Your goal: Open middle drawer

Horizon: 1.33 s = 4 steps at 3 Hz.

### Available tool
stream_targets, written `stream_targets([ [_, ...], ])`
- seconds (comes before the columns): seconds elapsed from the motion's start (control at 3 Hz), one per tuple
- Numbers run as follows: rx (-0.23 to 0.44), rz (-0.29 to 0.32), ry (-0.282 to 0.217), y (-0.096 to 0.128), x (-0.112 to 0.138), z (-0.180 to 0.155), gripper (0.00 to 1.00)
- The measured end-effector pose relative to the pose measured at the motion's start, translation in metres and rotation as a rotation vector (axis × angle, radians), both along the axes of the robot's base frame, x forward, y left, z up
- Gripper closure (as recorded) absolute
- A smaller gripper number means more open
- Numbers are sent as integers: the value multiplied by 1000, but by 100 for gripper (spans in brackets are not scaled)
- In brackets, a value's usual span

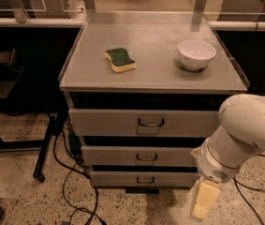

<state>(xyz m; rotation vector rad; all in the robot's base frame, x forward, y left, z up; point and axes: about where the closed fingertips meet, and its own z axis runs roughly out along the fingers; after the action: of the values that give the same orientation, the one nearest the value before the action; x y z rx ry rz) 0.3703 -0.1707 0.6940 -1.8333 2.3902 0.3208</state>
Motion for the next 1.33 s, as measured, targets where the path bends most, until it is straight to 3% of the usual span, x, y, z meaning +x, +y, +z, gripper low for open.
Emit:
stream_targets([
  [0.33, 30, -5, 10, 7, 5, -27, 0],
  [0.67, 92, -40, 21, 7, 44, -90, 0],
  [1.33, 122, -52, 30, 11, 47, -102, 0],
])
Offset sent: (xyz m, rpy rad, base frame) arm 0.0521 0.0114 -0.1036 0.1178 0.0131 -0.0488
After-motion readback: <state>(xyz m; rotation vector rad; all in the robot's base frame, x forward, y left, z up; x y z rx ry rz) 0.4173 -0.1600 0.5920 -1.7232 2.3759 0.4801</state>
